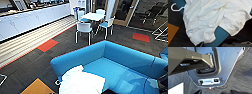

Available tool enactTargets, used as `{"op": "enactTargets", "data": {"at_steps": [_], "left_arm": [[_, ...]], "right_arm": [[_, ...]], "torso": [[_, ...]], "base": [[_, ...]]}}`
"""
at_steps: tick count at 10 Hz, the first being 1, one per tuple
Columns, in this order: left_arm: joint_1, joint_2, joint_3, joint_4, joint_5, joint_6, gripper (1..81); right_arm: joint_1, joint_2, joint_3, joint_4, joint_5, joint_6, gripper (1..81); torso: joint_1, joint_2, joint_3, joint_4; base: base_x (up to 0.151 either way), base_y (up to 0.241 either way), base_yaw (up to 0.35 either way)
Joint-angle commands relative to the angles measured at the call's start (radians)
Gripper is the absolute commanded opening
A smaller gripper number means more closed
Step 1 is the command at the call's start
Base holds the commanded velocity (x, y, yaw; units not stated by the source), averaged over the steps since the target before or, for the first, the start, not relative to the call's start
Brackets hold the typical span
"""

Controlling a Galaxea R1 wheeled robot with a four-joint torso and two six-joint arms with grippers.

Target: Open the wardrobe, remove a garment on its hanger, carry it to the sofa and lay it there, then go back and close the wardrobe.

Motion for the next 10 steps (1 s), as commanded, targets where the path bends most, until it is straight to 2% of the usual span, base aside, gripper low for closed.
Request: {"op": "enactTargets", "data": {"at_steps": [1, 3, 5, 8, 10], "left_arm": [[0.121, -0.087, 0.127, 0.096, 0.010, 0.014, 81.1], [0.262, -0.068, 0.111, 0.153, 0.011, 0.015, 81.1], [0.377, -0.023, 0.050, 0.162, 0.010, 0.019, 81.1], [0.460, 0.077, -0.084, 0.165, 0.010, 0.022, 81.1], [0.491, 0.110, -0.115, 0.165, 0.010, 0.023, 81.1]], "right_arm": [[-0.003, 0.008, 0.005, -0.010, -0.065, -0.002, 81.1], [0.001, 0.008, 0.005, -0.010, -0.063, -0.002, 81.1], [0.007, 0.008, 0.005, -0.011, -0.065, -0.002, 81.1], [0.010, 0.008, 0.006, -0.011, -0.066, -0.003, 81.1], [0.007, 0.008, 0.006, -0.011, -0.066, -0.003, 81.1]], "torso": [[0.000, 0.000, 0.000, 0.000], [0.000, 0.000, 0.000, 0.000], [0.000, 0.000, 0.000, 0.000], [-0.001, -0.001, 0.001, 0.000], [-0.002, -0.001, 0.002, 0.000]], "base": [[0.000, 0.000, 0.000], [0.000, 0.000, 0.000], [0.000, 0.000, 0.000], [0.000, 0.000, 0.000], [0.000, 0.000, 0.000]]}}
